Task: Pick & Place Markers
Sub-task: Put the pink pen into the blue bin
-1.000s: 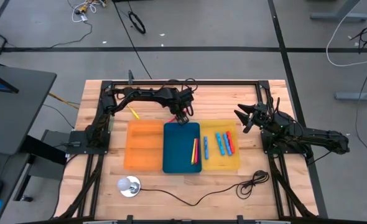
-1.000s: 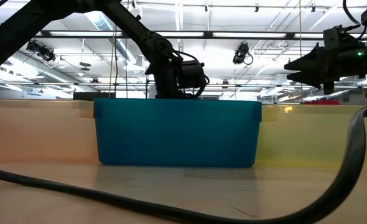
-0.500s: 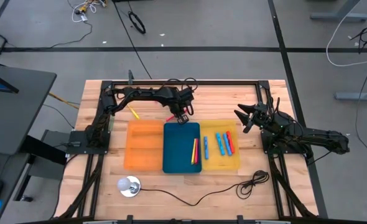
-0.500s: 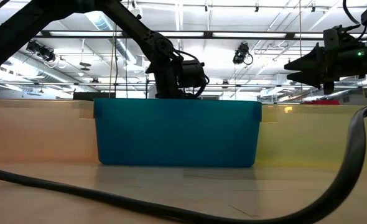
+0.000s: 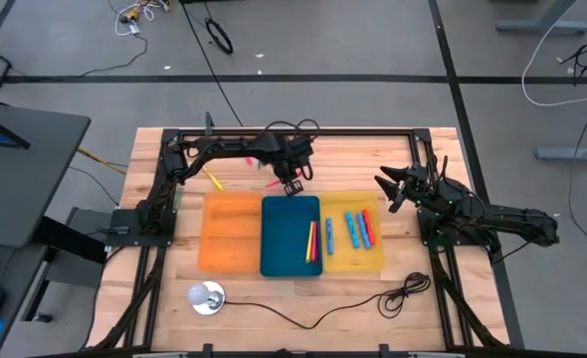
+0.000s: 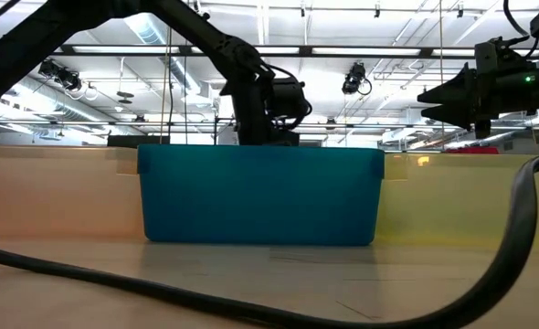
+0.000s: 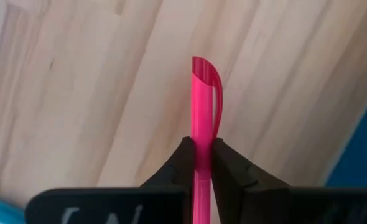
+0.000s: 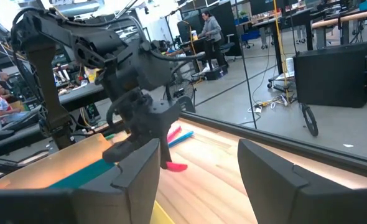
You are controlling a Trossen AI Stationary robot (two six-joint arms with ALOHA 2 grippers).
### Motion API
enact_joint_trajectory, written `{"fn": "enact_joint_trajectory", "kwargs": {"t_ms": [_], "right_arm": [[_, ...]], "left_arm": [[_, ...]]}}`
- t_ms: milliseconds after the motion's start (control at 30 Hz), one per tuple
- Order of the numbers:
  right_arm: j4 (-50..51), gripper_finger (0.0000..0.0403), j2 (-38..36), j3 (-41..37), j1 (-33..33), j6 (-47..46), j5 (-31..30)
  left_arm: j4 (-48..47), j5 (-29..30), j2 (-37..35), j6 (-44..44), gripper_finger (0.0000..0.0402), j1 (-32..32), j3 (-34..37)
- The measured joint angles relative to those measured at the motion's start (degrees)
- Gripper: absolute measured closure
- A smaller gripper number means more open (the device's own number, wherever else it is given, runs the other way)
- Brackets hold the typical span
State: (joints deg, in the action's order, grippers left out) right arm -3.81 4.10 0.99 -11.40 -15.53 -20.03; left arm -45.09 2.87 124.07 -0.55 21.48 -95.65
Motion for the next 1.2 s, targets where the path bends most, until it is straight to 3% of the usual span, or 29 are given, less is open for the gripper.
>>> {"fn": "enact_joint_trajectory", "kwargs": {"t_ms": [500, 733, 1200], "right_arm": [[0.00, 0.0188, 0.02, 0.00, 0.00, -0.02, 0.00], [0.00, 0.0188, 0.02, 0.00, 0.00, -0.02, 0.00], [0.00, 0.0188, 0.02, 0.00, -0.01, -0.01, -0.02]], "left_arm": [[-13.51, -0.05, -0.11, 13.24, 0.0372, -1.89, -11.45], [-20.50, 0.54, -0.13, 20.66, 0.0399, -4.91, -17.14], [-24.85, 2.93, -0.22, 18.88, 0.0400, -8.11, -19.15]]}}
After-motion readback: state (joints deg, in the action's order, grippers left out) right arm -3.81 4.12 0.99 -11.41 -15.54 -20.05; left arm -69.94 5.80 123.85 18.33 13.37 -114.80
